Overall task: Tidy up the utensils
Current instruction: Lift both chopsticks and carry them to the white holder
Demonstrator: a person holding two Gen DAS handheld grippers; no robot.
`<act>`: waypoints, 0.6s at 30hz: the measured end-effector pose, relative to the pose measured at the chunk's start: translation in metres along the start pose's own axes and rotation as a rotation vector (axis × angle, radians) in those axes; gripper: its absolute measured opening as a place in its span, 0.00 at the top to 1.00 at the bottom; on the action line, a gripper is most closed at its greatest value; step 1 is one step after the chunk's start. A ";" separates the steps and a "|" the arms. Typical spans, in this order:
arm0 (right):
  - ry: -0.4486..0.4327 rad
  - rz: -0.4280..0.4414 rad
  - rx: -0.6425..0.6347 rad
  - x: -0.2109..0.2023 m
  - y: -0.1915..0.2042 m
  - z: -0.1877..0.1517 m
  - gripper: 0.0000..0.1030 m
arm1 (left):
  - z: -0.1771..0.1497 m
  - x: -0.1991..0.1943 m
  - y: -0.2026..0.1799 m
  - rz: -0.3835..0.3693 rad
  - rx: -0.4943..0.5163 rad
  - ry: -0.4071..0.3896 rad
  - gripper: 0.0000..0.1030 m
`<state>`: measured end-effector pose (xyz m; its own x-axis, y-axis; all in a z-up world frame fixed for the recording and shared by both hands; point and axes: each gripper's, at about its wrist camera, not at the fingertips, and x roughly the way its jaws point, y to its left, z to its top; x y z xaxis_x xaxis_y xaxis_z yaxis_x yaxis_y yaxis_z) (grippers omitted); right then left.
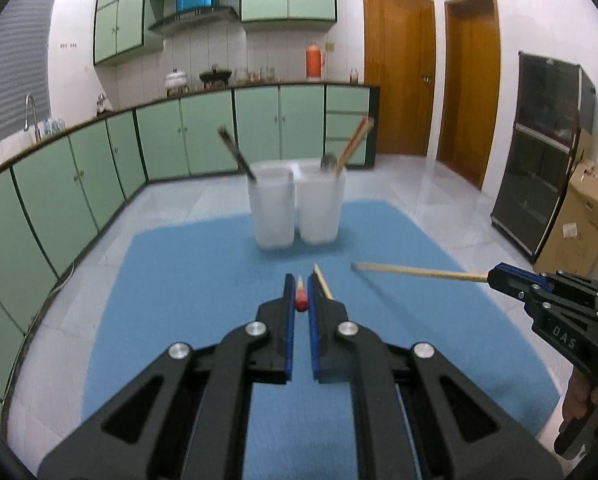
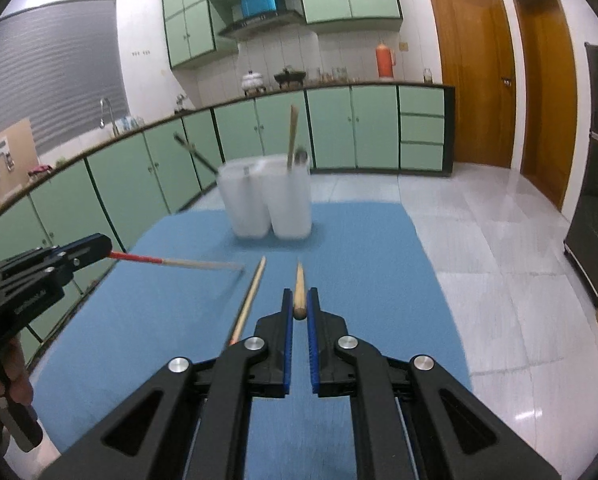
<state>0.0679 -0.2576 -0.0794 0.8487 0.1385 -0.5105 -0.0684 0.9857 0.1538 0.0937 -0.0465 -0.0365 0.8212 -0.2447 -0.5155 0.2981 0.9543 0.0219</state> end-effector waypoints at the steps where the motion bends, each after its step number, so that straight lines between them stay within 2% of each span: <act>1: -0.018 0.002 -0.004 -0.004 0.000 0.009 0.93 | 0.008 -0.002 0.001 -0.005 -0.005 -0.016 0.95; 9: -0.080 0.078 0.011 -0.019 -0.001 0.074 0.93 | 0.054 -0.003 0.005 -0.053 -0.015 -0.068 0.95; 18: -0.079 0.145 -0.016 -0.020 0.004 0.124 0.93 | 0.081 -0.005 0.007 -0.114 -0.029 -0.095 0.95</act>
<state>0.1156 -0.2679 0.0363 0.8677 0.2724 -0.4159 -0.2012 0.9574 0.2073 0.1312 -0.0530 0.0354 0.8256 -0.3654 -0.4300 0.3790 0.9236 -0.0573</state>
